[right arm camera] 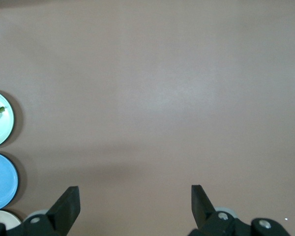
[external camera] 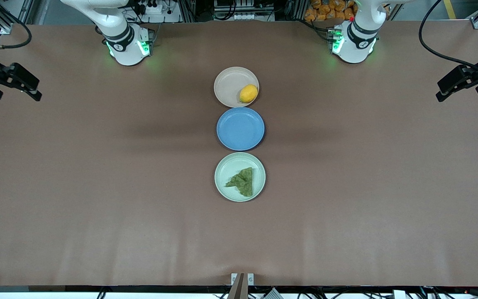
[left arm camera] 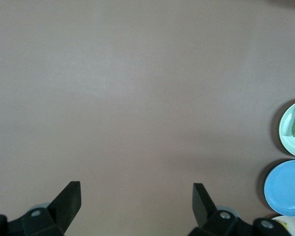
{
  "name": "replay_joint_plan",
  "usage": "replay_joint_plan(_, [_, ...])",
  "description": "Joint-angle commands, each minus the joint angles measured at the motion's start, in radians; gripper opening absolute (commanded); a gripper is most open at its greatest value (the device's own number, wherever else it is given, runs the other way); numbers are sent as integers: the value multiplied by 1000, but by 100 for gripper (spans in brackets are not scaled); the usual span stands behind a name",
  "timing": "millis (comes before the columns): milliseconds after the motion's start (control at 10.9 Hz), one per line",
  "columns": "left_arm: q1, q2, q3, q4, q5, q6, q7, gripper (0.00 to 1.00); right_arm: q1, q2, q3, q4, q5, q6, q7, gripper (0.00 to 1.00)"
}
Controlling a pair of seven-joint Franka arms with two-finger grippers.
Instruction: Place lemon and lettuce in plates
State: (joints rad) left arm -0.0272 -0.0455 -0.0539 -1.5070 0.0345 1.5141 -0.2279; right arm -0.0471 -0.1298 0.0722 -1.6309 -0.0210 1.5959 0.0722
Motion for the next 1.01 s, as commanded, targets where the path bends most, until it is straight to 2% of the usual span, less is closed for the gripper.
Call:
replay_joint_plan(0, [4,-7,-4,8,-10,-15,24,100,-16,-19,0,23,-17,-21,-15,100])
replay_joint_plan(368, [4,-8,-9,10,-10,-25,96,100,-16,-22,0,23,-11,-57,-40,100])
replay_joint_plan(921, [6,-8,-11,10,-33,-29,99,100,-20,-22,0,20,-5,-76,-38,100])
